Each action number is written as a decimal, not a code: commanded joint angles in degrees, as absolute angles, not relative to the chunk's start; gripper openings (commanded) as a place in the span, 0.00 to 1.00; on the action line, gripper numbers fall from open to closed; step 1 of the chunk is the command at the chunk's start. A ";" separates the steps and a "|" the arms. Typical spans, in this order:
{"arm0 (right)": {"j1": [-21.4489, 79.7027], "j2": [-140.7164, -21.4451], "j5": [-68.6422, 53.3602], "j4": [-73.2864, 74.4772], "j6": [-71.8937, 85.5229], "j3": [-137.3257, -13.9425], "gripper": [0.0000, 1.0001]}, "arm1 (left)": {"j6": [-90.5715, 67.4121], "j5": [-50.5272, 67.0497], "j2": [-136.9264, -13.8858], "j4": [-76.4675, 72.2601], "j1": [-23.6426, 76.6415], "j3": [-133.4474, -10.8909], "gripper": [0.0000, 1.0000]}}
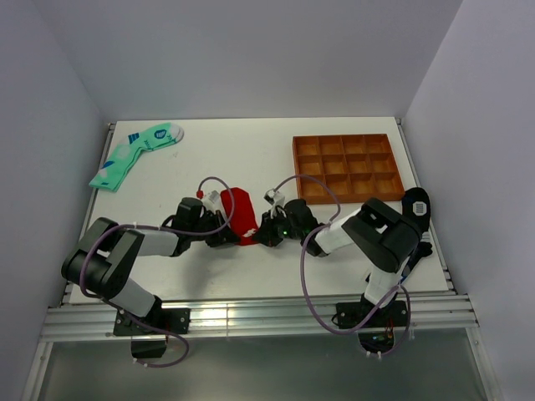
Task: Roll the socks
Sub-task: Roll the sock at the center of the board.
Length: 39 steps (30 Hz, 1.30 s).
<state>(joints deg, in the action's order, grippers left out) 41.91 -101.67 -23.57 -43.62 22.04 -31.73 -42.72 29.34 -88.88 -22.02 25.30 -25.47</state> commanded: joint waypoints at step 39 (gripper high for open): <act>41.57 -111.80 -26.72 27.67 23.74 -67.85 0.00 | -37.36 -10.71 -65.04 -44.29 44.19 -5.63 0.49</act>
